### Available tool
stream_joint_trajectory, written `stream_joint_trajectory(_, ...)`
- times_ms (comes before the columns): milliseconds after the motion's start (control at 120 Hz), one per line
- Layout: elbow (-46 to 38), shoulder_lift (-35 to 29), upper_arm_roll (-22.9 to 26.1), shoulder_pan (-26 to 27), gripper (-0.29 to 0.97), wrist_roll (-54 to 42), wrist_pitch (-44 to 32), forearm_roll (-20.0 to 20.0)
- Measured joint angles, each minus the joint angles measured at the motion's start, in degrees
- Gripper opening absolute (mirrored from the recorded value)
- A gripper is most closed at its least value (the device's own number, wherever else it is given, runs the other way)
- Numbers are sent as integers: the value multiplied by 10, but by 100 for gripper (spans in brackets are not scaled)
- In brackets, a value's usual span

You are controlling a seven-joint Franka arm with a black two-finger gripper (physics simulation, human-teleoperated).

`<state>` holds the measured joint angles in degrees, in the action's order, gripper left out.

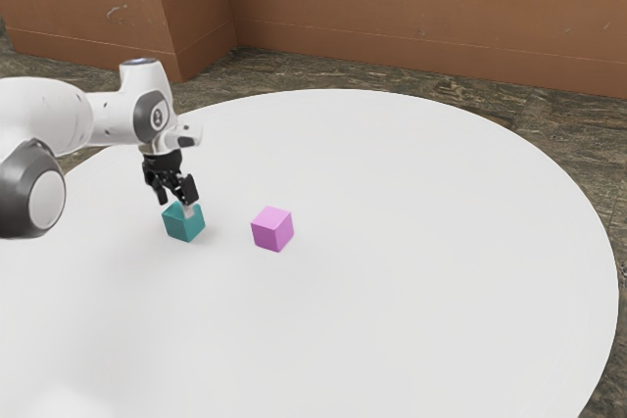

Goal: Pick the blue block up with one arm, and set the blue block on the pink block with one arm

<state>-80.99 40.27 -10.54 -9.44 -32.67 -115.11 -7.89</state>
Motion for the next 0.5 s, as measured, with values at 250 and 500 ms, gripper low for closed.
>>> stream_joint_trajectory(250,28,19,13,-10,68,-6,3,-2)
stream_joint_trajectory(500,40,35,16,-14,68,-9,4,-8)
